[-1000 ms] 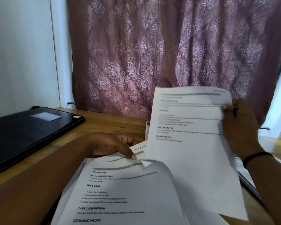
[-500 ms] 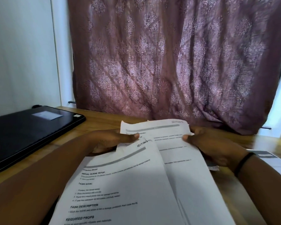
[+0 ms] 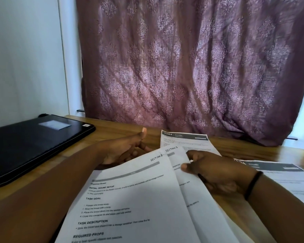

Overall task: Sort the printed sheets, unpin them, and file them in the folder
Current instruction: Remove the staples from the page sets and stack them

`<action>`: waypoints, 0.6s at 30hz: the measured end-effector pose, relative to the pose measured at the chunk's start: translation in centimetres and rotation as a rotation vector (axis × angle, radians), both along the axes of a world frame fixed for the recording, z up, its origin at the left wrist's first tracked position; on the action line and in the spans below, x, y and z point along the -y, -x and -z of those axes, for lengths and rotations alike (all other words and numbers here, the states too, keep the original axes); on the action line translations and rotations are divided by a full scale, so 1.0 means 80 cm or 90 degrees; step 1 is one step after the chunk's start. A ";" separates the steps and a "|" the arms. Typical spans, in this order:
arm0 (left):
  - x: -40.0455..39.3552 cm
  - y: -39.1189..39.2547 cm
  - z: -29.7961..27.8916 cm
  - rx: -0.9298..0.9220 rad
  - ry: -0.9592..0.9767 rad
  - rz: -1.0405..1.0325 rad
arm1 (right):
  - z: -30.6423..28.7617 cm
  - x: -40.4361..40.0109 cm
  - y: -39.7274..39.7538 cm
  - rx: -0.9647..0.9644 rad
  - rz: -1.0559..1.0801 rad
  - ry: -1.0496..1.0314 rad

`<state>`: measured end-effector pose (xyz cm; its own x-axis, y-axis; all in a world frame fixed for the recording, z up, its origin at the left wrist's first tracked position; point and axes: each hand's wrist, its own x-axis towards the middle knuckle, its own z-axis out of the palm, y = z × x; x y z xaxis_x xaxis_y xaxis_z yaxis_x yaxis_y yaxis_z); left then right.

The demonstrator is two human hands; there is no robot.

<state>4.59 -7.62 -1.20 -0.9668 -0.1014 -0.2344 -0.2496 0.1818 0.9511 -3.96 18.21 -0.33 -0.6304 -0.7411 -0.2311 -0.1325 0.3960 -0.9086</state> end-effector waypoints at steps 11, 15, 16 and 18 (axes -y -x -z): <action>0.003 0.002 0.000 0.021 0.056 0.015 | -0.023 0.004 -0.050 -0.329 0.107 -0.200; 0.001 0.002 -0.001 0.012 0.064 0.009 | -0.009 0.014 -0.039 0.032 0.010 0.056; 0.000 0.001 -0.002 0.007 0.068 0.001 | -0.003 0.019 -0.038 0.055 0.012 0.087; 0.001 0.000 -0.003 -0.002 0.061 -0.015 | 0.008 0.028 -0.040 0.066 0.029 0.123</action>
